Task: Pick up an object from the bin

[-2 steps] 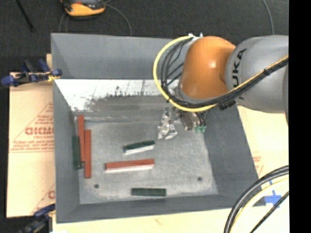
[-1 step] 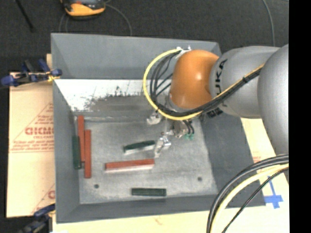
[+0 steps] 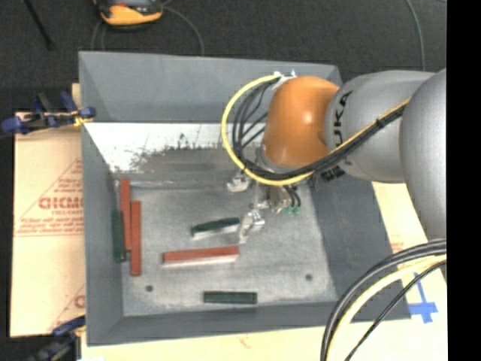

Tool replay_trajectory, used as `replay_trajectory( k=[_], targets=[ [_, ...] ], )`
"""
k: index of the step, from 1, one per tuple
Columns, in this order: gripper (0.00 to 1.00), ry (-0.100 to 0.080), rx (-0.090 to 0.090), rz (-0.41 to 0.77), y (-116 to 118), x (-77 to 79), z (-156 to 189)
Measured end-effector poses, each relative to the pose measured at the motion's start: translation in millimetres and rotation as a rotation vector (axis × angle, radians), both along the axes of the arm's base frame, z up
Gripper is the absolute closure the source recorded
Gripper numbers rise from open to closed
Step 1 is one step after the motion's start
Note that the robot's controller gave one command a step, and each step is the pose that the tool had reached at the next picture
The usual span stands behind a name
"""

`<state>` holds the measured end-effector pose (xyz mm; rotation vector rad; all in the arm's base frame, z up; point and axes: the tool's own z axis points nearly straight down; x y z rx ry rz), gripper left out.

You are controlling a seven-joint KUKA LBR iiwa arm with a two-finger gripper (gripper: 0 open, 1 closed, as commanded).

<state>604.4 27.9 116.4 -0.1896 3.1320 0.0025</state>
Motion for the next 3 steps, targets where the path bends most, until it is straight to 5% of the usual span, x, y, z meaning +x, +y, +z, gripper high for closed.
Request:
replay_trajectory(
  k=[1, 2, 3],
  targets=[
    [1.00, -0.004, -0.001, 0.162, 26.6, -10.0, -35.6],
    [1.00, -0.004, -0.001, 0.161, 26.6, -10.0, -35.6],
    [1.00, -0.010, -0.003, 0.209, 31.0, 16.5, 131.8]
  ],
)
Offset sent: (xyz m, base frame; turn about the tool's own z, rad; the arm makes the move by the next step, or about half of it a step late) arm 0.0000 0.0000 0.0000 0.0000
